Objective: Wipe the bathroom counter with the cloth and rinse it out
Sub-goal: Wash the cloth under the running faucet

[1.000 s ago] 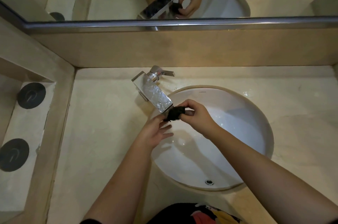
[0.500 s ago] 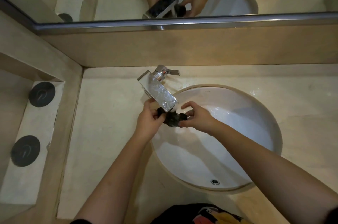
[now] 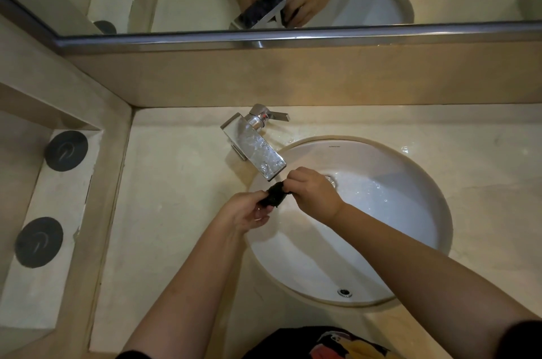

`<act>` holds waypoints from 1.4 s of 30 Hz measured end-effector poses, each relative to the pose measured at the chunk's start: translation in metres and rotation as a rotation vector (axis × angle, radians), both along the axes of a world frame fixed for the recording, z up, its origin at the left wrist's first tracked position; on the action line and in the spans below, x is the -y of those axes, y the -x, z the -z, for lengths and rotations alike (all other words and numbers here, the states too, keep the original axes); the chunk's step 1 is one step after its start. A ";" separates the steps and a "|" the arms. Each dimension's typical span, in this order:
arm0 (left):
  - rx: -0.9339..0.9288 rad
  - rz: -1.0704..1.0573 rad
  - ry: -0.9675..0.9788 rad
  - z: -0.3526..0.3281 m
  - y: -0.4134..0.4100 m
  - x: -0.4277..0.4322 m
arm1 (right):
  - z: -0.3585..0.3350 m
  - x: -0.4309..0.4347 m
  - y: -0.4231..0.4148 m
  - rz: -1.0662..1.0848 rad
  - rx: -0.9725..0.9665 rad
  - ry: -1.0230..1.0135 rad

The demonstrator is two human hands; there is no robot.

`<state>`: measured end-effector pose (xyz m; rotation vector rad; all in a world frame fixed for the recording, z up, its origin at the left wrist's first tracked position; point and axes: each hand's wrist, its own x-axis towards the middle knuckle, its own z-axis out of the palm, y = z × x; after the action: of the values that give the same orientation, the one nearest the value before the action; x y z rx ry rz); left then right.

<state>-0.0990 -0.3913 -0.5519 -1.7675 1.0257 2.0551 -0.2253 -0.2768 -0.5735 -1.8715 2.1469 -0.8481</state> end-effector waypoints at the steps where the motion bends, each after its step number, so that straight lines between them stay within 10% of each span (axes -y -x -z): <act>1: -0.010 0.012 -0.016 0.000 -0.002 0.000 | 0.003 0.000 0.002 0.014 0.016 -0.002; 14: -0.297 0.397 0.701 -0.015 -0.015 0.010 | -0.013 0.009 0.004 0.534 1.253 -0.307; 38: -0.162 0.824 1.088 0.001 -0.012 0.002 | -0.020 0.003 0.000 0.506 1.826 -0.495; 42: -0.186 0.833 0.982 -0.005 -0.010 0.008 | -0.016 -0.001 0.006 0.446 1.564 -0.467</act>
<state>-0.0886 -0.3991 -0.5465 -1.0278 2.5592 1.2242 -0.2309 -0.2755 -0.5573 -0.1363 1.3779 -1.1244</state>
